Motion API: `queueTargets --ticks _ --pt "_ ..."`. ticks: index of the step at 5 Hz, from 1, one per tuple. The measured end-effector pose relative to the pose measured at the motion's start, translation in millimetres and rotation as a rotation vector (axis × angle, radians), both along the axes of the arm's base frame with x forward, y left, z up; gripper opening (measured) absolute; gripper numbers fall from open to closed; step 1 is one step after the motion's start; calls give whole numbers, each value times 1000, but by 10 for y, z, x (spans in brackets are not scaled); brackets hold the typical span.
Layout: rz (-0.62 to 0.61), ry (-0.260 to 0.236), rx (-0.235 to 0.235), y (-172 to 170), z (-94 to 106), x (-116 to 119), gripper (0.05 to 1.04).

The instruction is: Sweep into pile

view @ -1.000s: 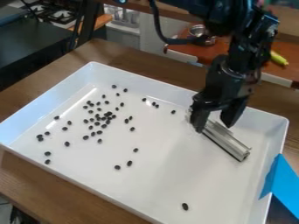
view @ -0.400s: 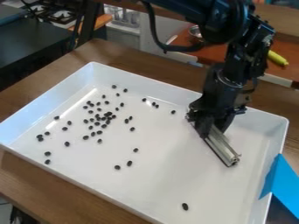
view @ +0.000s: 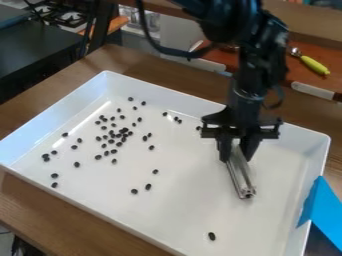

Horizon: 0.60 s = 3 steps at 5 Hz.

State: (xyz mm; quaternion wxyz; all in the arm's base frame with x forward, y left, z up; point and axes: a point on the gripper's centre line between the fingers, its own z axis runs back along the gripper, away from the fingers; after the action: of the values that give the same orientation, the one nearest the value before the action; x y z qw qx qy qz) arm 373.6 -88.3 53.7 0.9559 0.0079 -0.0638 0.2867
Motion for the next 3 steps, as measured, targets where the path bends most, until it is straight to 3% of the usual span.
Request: queueTargets --ticks 2,3 --pt "-136 12 -86 431 -52 -94 377" --pt "-167 -16 -83 578 -71 -147 377"
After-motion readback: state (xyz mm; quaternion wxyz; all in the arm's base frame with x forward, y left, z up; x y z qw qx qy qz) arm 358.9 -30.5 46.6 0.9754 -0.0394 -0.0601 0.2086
